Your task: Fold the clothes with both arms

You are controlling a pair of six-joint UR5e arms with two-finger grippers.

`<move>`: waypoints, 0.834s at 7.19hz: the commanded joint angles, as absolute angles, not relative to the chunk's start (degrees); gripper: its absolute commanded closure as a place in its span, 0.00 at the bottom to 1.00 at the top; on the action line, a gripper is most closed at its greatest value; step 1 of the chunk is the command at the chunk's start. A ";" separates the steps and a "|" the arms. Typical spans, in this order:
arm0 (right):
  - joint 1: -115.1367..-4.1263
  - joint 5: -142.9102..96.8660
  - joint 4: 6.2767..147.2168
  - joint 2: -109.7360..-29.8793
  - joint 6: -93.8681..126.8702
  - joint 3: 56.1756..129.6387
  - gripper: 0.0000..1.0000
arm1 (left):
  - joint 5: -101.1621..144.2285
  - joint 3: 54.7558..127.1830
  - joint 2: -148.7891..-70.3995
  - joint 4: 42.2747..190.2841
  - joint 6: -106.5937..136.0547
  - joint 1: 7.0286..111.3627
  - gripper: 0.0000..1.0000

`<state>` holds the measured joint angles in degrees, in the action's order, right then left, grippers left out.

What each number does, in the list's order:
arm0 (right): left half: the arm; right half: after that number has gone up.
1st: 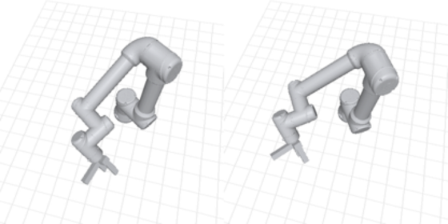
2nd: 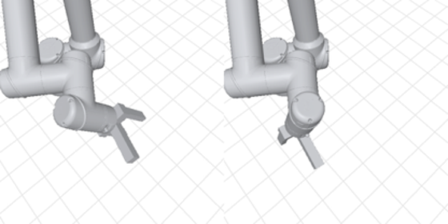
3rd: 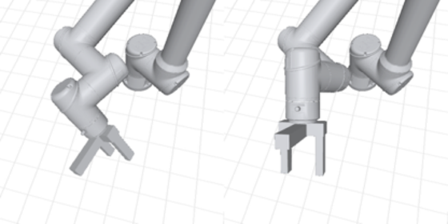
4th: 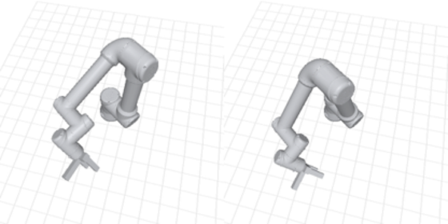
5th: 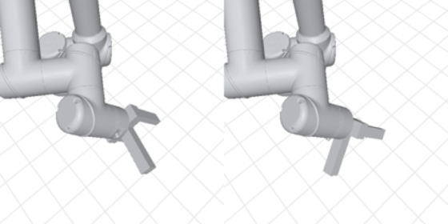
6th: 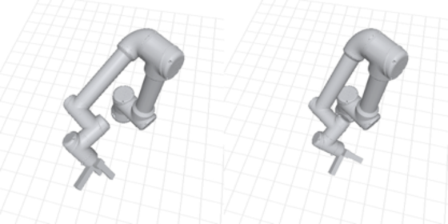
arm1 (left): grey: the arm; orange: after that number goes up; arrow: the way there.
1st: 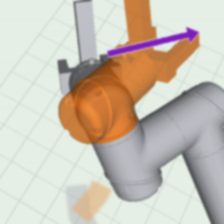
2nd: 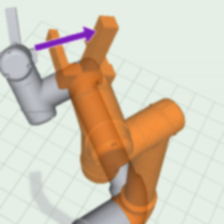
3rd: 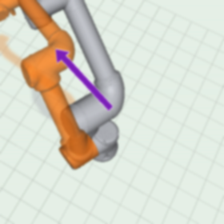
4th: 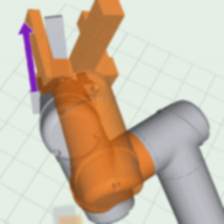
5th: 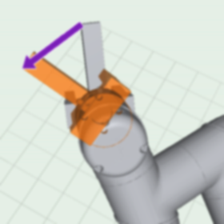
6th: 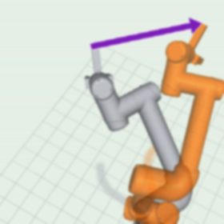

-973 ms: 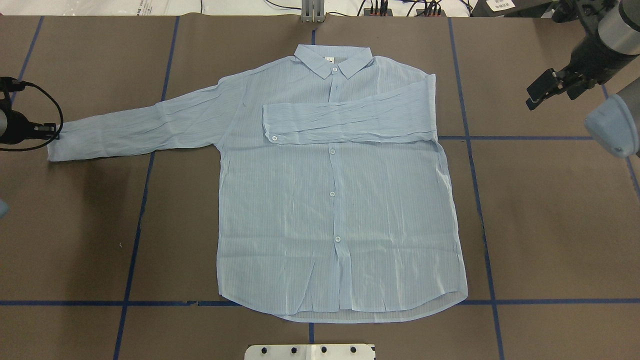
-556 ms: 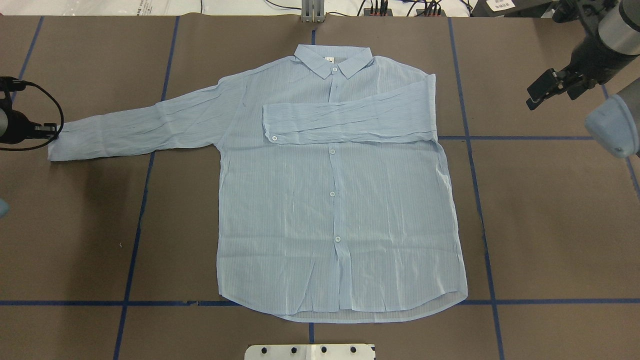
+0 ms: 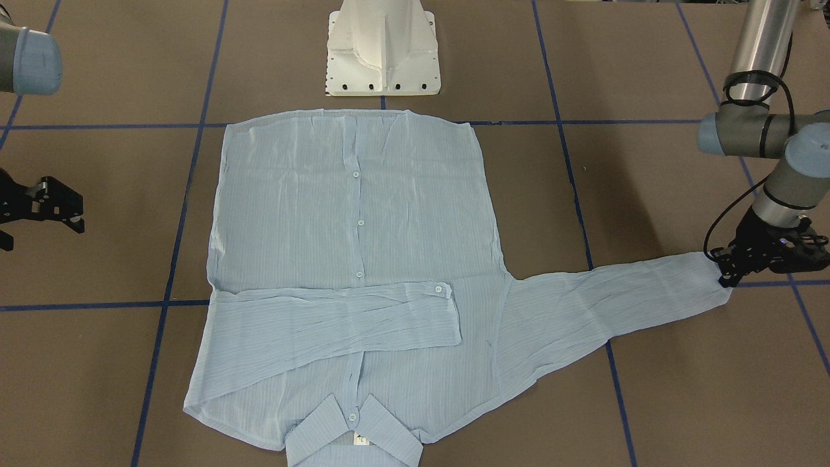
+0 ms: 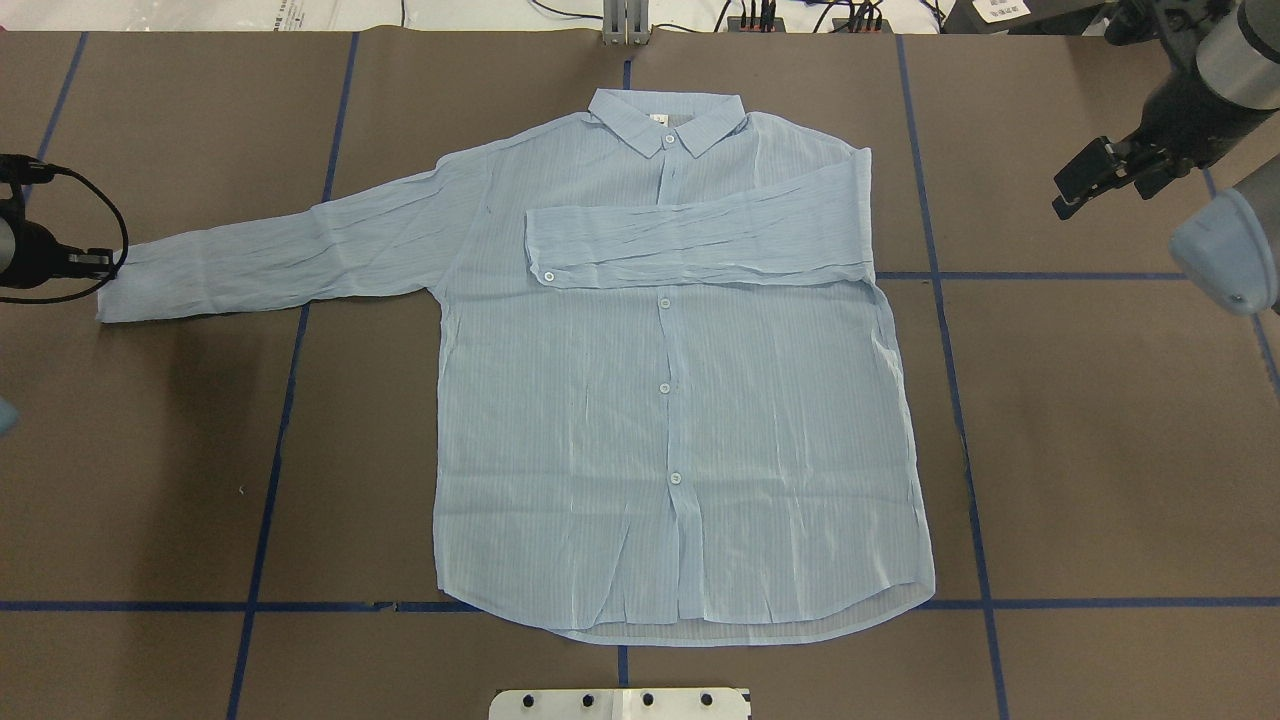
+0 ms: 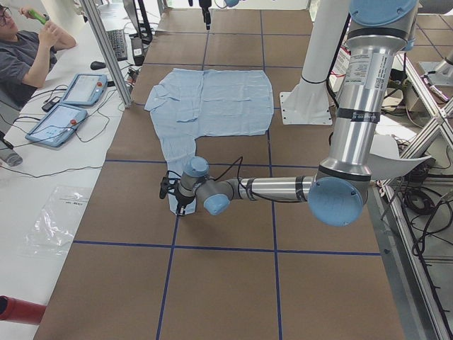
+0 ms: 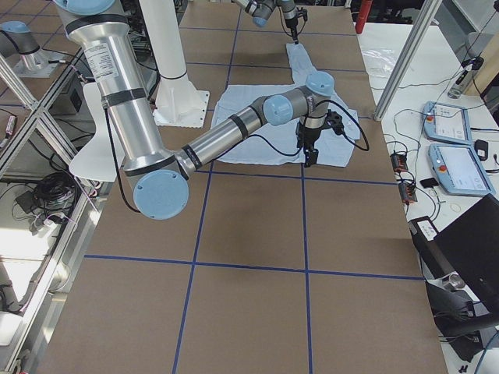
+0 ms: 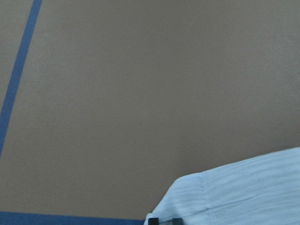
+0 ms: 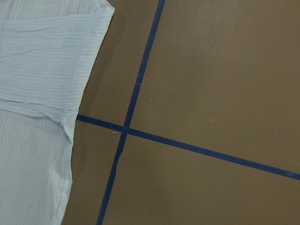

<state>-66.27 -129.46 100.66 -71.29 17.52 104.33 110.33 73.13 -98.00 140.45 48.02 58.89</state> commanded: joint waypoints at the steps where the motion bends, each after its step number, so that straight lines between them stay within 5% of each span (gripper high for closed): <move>1: -66.18 -129.46 100.63 -71.28 17.84 104.41 0.00 | 110.30 73.13 -98.00 140.36 47.64 58.89 0.53; 6: -66.27 -129.38 100.63 -71.28 17.84 104.41 0.00 | 110.30 73.04 -98.09 139.92 47.64 58.89 0.51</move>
<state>-66.23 -129.41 100.63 -71.28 17.84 104.41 110.30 73.10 -98.05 140.04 47.64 58.89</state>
